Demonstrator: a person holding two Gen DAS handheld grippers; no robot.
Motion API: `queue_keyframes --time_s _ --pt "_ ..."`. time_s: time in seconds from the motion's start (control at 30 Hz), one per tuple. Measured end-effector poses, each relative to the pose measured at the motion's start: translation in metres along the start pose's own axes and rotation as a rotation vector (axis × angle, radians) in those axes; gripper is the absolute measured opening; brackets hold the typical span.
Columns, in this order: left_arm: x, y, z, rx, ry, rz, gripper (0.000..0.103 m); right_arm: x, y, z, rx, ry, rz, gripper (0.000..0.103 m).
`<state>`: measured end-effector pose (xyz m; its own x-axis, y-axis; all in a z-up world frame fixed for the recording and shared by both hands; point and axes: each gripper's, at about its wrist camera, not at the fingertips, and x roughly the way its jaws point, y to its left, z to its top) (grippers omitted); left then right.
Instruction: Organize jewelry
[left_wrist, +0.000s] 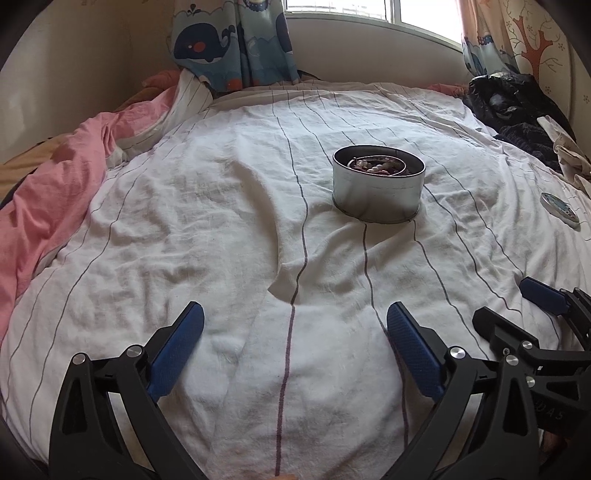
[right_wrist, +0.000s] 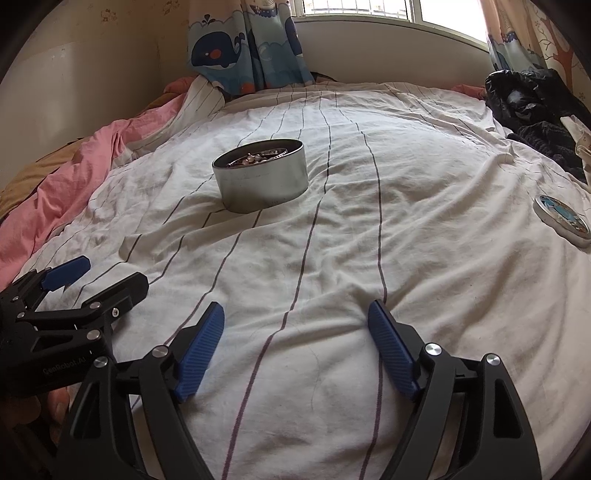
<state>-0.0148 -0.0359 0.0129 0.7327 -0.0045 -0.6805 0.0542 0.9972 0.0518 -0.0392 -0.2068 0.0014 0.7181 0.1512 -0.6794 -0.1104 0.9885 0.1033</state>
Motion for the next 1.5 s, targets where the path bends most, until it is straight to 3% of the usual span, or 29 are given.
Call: queue_keyframes --time_s 0.33,0.57,1.5 --pt "0.01 0.008 -0.002 -0.049 0.031 -0.059 0.096 0.002 0.002 0.0 -0.01 0.007 -0.013 0.081" --pt "0.014 0.002 -0.001 -0.029 0.043 -0.026 0.096 0.004 0.003 0.001 -0.012 0.011 -0.022 0.082" --pt "0.013 0.002 -0.002 -0.029 0.045 -0.023 0.096 0.005 0.003 0.002 -0.013 0.013 -0.025 0.083"
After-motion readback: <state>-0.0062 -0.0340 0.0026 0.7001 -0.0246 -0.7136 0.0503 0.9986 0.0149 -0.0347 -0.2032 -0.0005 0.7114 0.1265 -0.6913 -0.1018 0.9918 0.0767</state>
